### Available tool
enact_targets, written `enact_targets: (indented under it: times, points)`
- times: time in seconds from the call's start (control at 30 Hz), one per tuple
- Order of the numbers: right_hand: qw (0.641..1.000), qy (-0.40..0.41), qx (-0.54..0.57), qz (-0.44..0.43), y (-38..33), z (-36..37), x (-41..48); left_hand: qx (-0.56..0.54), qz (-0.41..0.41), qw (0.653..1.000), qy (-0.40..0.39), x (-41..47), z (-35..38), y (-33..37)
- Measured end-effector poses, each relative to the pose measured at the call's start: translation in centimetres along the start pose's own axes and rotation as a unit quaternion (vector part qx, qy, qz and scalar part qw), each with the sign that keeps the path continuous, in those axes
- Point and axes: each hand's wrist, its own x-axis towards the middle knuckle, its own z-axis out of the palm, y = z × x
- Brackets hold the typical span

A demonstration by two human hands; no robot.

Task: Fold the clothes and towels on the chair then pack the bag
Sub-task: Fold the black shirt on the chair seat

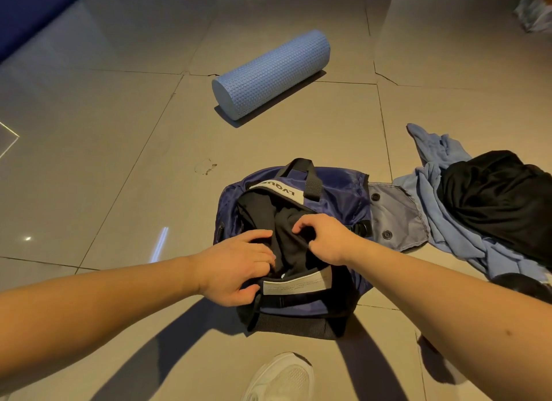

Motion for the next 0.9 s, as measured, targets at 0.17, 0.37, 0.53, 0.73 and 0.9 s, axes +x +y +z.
enact_targets:
  times: [0.17, 0.37, 0.53, 0.73, 0.9]
  points:
    - [0.991, -0.003, -0.111, 0.075, 1.2, -0.3, -0.1, 0.011, -0.109, 0.989, -0.103, -1.6, 1.2, 0.1]
    - [0.963, -0.069, -0.24, 0.102, -0.4, -0.8, -0.7, 0.012, -0.166, 0.968, -0.186, -1.7, 0.4, -0.1]
    - [0.953, -0.072, -0.279, 0.095, -1.7, -0.7, -1.0, 0.016, -0.169, 0.948, -0.268, -0.7, -0.2, -0.6]
    - [0.978, 0.093, -0.172, -0.078, -3.2, 1.3, -0.9, -0.048, -0.302, 0.951, 0.038, 0.3, -3.4, -3.2]
    - [0.975, 0.064, -0.072, -0.199, -5.4, 3.1, 0.6, -0.107, -0.454, 0.884, 0.012, 0.7, -3.7, -8.6]
